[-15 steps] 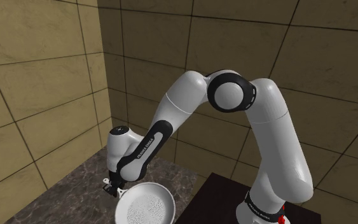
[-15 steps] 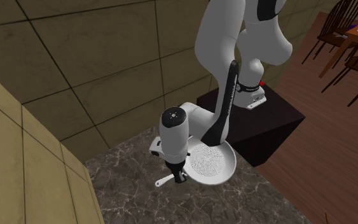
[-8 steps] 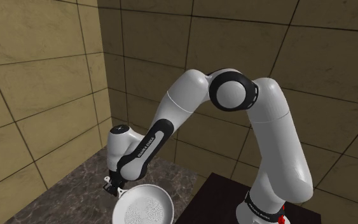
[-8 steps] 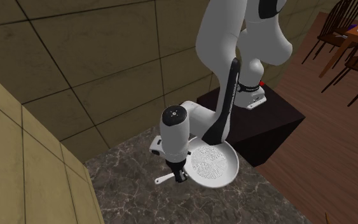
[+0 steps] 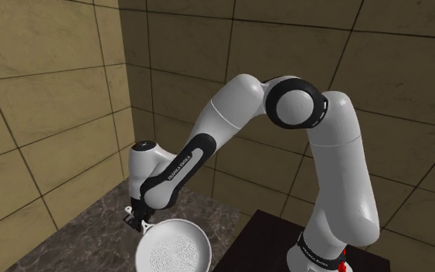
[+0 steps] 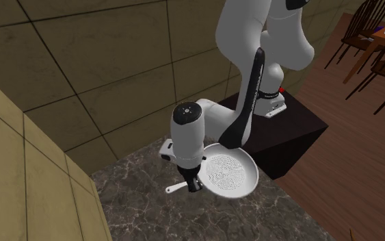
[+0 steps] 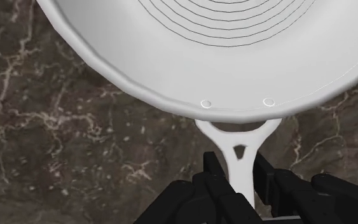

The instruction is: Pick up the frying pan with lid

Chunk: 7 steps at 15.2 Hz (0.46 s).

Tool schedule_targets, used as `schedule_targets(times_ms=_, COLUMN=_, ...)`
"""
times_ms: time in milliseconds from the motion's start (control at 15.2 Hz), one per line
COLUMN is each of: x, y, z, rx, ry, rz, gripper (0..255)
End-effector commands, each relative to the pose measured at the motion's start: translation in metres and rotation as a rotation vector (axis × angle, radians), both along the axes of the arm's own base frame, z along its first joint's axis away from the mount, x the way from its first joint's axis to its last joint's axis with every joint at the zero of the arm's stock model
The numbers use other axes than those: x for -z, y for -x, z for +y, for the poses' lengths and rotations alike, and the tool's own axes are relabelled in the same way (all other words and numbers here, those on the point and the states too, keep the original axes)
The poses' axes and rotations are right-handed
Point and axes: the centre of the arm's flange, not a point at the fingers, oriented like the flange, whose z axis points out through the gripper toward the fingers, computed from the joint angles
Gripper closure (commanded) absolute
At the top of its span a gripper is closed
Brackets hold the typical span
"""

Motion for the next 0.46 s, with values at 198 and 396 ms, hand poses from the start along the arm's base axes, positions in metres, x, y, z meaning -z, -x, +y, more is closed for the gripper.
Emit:
schedule_targets(times_ms=198, x=-0.027, y=0.000, z=0.000, rx=0.000, ry=0.000, rz=0.000, gripper=255)
schedule_targets(times_ms=396, x=-0.033, y=0.000, z=0.000, rx=0.000, ry=0.000, rz=0.000, gripper=255)
